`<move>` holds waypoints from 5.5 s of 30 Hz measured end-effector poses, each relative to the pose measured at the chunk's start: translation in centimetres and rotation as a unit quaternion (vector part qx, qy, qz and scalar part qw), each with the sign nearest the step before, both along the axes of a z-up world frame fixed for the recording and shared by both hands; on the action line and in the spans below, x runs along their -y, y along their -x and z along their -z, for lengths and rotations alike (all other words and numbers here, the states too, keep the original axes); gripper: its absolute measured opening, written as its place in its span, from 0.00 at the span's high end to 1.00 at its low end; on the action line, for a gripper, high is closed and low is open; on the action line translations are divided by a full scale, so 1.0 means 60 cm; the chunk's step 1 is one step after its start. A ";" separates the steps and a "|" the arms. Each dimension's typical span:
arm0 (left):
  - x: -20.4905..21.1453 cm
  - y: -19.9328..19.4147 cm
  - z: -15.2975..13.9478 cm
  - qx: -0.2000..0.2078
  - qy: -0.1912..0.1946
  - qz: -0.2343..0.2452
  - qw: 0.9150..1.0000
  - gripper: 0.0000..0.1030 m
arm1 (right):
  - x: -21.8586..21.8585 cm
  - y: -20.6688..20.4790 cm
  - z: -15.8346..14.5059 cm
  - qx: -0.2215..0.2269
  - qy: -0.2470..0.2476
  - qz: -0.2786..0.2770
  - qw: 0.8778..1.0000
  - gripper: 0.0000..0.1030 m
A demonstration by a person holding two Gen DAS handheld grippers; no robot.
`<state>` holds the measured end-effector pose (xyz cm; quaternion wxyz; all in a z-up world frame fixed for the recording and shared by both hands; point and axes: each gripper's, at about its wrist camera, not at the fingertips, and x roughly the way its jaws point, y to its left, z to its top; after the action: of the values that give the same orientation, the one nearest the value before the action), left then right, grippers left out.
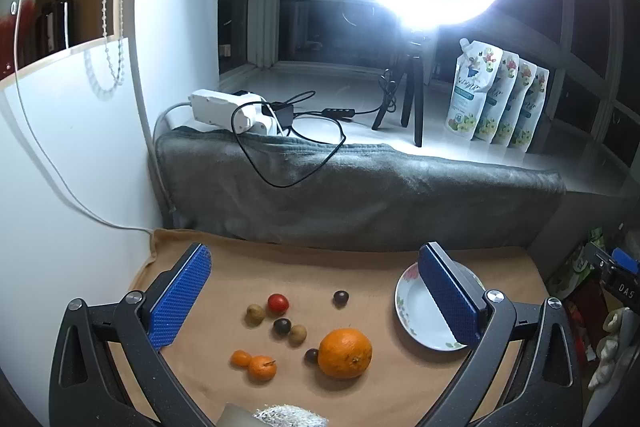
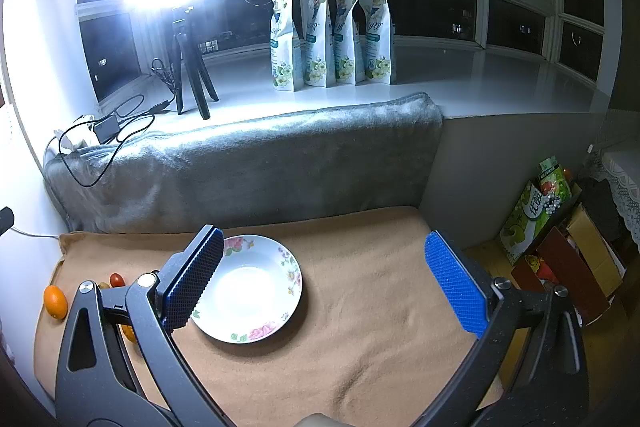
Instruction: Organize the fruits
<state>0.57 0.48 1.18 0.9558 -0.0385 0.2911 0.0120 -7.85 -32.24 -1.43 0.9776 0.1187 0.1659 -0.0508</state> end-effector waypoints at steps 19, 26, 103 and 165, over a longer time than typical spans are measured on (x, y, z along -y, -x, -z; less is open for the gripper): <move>0.003 0.003 -0.002 0.006 -0.001 -0.004 1.000 0.01 | 0.001 -0.003 0.003 -0.004 -0.010 -0.005 1.000 0.00; 0.004 0.004 -0.002 0.007 -0.002 -0.004 1.000 0.00 | 0.001 -0.003 0.007 -0.006 -0.014 -0.010 1.000 0.00; -0.080 -0.005 0.186 -0.173 0.140 -0.026 0.975 0.09 | -0.152 -0.213 0.072 -0.166 -0.067 -0.300 0.937 0.00; -0.051 -0.043 0.350 -0.303 0.316 0.019 0.899 0.57 | -0.440 -0.346 0.217 -0.357 0.007 -0.507 0.785 0.28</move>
<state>3.12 3.54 -19.84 0.7590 -0.3271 0.5561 -0.0880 12.89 -5.83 -14.45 0.7347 -0.0161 0.5386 0.4123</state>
